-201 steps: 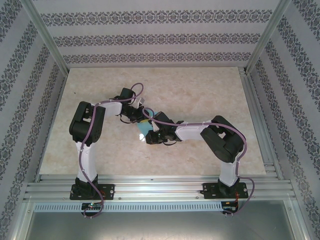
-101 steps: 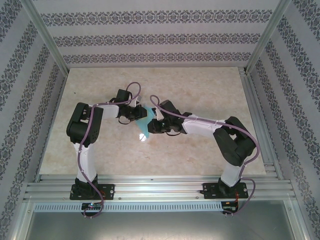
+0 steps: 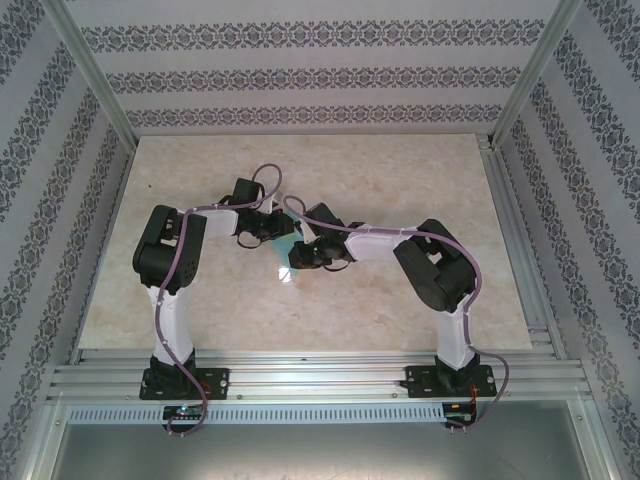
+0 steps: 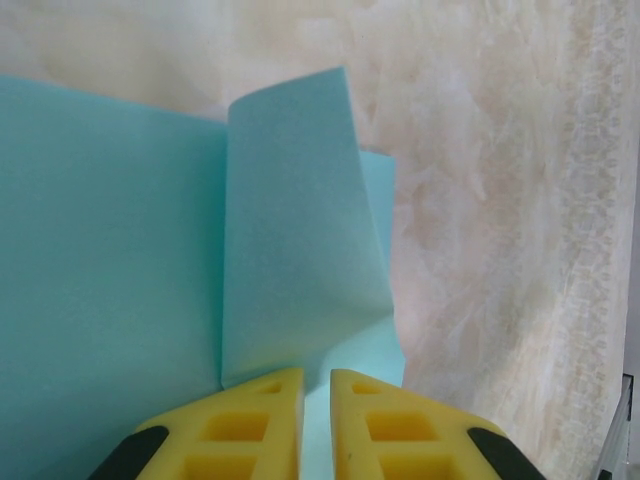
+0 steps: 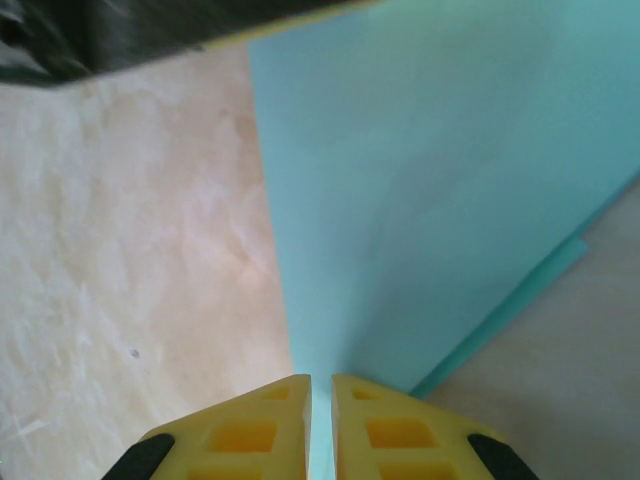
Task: Fold a paper plane with a square sheet of paper (fold left side to right side)
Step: Fourth fold the wing at the center of the table.
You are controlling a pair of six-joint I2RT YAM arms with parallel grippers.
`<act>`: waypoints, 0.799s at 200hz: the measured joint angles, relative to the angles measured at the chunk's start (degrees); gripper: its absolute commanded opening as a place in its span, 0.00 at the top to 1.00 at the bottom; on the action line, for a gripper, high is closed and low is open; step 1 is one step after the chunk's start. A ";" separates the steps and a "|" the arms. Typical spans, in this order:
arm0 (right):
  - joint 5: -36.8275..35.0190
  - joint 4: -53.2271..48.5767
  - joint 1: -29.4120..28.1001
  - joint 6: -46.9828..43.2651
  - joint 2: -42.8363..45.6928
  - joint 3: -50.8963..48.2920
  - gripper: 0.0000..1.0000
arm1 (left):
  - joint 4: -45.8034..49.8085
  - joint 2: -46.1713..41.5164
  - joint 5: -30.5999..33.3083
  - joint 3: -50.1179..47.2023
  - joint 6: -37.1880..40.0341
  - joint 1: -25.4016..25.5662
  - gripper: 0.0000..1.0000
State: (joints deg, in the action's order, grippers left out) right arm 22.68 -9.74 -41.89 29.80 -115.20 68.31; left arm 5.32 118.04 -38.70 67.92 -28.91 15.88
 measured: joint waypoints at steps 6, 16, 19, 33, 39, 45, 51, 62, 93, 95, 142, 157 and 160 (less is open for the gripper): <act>-0.07 -0.28 -0.02 -0.09 -0.07 -0.17 0.86 | 0.04 0.00 0.00 0.09 0.00 0.00 0.81; -0.20 -0.33 -0.11 -0.20 -0.17 -0.42 0.86 | 0.33 0.00 -0.04 0.39 -0.02 0.04 0.80; -0.20 -0.33 -0.11 -0.22 -0.17 -0.42 0.86 | 0.37 0.00 -0.02 0.46 0.00 0.04 0.80; -0.59 -0.37 -0.26 -0.59 -0.22 -0.44 0.86 | 1.25 0.02 0.11 1.03 0.02 0.15 0.78; -0.92 -0.39 -0.39 -0.81 -0.24 -0.44 0.86 | 1.75 0.04 0.22 1.33 0.04 0.26 0.77; -1.20 -0.46 -0.48 -1.01 -0.22 -0.44 0.86 | 2.34 0.11 0.46 1.73 0.13 0.33 0.76; -1.51 -0.55 -0.61 -1.09 -0.24 -0.44 0.86 | 2.93 0.17 0.57 2.12 0.20 0.37 0.76; -2.05 -0.76 -0.81 -1.36 -0.24 -0.42 0.86 | 4.00 0.46 0.83 2.95 0.33 0.39 0.76; -3.50 -1.44 -1.42 -1.70 -0.31 0.04 0.86 | 7.58 1.55 1.75 5.79 1.20 0.37 0.76; -3.58 -1.44 -1.49 -1.70 -0.35 0.07 0.87 | 7.87 1.70 1.75 6.01 1.31 0.37 0.76; -4.15 -0.98 -1.73 -2.14 -0.63 0.26 0.87 | 13.35 4.13 1.46 10.91 2.38 0.37 0.76; -4.63 -0.92 -1.90 -2.38 -0.66 0.33 0.87 | 15.04 4.83 1.36 12.39 2.64 0.37 0.76; -4.66 -0.85 -1.95 -2.43 -0.66 0.33 0.87 | 15.34 4.96 1.33 12.70 2.73 0.37 0.76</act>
State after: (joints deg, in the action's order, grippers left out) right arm 18.02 -10.59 -43.83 27.38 -115.85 68.64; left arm 20.67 123.00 -37.36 80.62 -26.17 16.25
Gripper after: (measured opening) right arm 0.135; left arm 0.243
